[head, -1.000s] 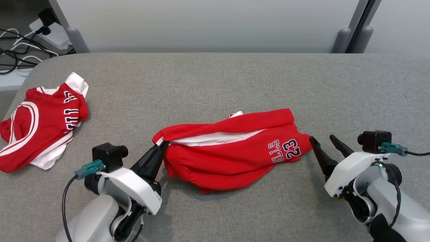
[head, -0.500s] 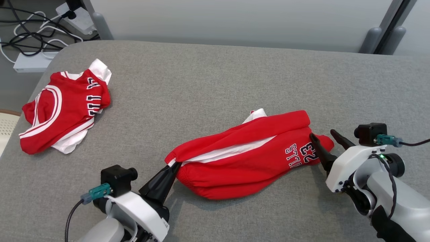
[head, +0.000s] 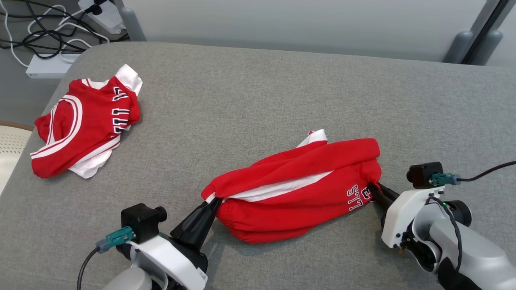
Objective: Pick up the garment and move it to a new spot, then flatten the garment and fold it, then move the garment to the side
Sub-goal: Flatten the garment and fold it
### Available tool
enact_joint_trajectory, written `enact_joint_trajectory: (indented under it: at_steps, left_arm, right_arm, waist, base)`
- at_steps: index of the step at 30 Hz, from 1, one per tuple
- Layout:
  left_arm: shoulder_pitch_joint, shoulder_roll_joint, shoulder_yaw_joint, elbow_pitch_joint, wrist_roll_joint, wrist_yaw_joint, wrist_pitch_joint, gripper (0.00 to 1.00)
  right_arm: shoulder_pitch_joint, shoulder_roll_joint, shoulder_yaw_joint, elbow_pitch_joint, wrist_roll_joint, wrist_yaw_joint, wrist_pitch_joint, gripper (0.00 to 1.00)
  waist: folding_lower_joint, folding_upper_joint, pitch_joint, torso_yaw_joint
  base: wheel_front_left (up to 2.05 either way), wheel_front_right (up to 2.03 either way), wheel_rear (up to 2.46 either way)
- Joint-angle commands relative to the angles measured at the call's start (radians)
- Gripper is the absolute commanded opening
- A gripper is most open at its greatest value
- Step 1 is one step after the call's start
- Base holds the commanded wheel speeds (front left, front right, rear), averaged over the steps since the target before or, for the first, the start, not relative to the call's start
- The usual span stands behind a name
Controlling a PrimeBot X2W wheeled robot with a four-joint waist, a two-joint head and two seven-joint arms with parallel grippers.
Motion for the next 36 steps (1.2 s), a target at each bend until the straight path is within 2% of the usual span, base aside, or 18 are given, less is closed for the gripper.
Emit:
enact_joint_trajectory:
  at_steps: [1, 7, 12, 16, 19, 25, 26, 27, 30, 33, 36]
  left_arm:
    - [-0.042, 0.024, 0.037, -0.030, 0.008, -0.003, -0.011, 0.00]
    - [-0.055, 0.024, 0.069, -0.078, 0.002, -0.024, -0.020, 0.00]
    - [-0.064, 0.039, 0.112, -0.149, -0.032, -0.029, -0.003, 0.00]
    - [-0.075, 0.072, 0.060, -0.140, -0.015, -0.024, 0.097, 0.00]
    - [-0.071, 0.063, 0.054, -0.145, -0.032, -0.017, 0.118, 0.00]
    - [-0.035, 0.081, 0.028, -0.141, -0.043, -0.004, 0.163, 0.00]
    - [-0.030, 0.084, 0.026, -0.138, -0.039, 0.003, 0.163, 0.00]
    - [-0.027, 0.087, 0.025, -0.136, -0.032, 0.011, 0.160, 0.00]
    - [-0.019, 0.093, 0.023, -0.127, -0.014, 0.026, 0.150, 0.00]
    - [-0.007, 0.100, 0.022, -0.110, 0.009, 0.044, 0.129, 0.00]
    - [0.001, 0.097, 0.021, -0.084, 0.026, 0.057, 0.105, 0.00]
  right_arm:
    - [-0.002, -0.018, 0.016, -0.021, 0.010, 0.000, -0.022, 0.00]
    - [0.012, -0.084, 0.010, -0.101, 0.040, 0.000, -0.099, 0.00]
    - [0.023, -0.158, -0.067, -0.197, 0.031, 0.000, -0.119, 0.00]
    - [0.076, -0.200, -0.033, -0.239, 0.024, 0.000, -0.090, 0.00]
    - [0.123, -0.231, -0.042, -0.272, 0.046, 0.000, -0.077, 0.00]
    - [0.260, -0.268, -0.044, -0.351, 0.090, 0.000, 0.004, 0.00]
    - [0.279, -0.272, -0.051, -0.362, 0.099, 0.000, 0.014, 0.42]
    - [0.293, -0.276, -0.062, -0.371, 0.105, 0.000, 0.016, 1.00]
    - [0.307, -0.285, -0.095, -0.382, 0.100, 0.000, -0.008, 1.00]
    - [0.297, -0.291, -0.138, -0.386, 0.045, 0.000, -0.057, 1.00]
    - [0.275, -0.258, -0.179, -0.372, -0.037, 0.000, -0.082, 1.00]
  waist:
    - [0.0000, 0.0000, 0.000, -0.011]
    - [0.0000, 0.0000, -0.019, -0.064]
    - [0.0000, 0.0000, -0.029, -0.111]
    - [0.0000, 0.0000, -0.029, -0.135]
    - [0.0000, 0.0000, -0.033, -0.145]
    - [0.0000, 0.0000, -0.041, -0.156]
    - [0.0000, 0.0000, -0.039, -0.156]
    - [0.0000, 0.0000, -0.038, -0.155]
    - [0.0000, 0.0000, -0.034, -0.153]
    - [0.0000, 0.0000, -0.029, -0.148]
    - [0.0000, 0.0000, -0.025, -0.131]
  base:
    - [0.00, 0.00, 0.00]
    - [0.00, 0.00, 0.00]
    - [0.00, 0.00, 0.00]
    - [0.00, 0.00, 0.00]
    - [0.00, 0.00, 0.00]
    - [0.00, 0.00, 0.00]
    - [0.00, 0.00, 0.00]
    - [0.00, 0.00, 0.00]
    - [0.00, 0.00, 0.00]
    - [0.00, 0.00, 0.00]
    - [0.00, 0.00, 0.00]
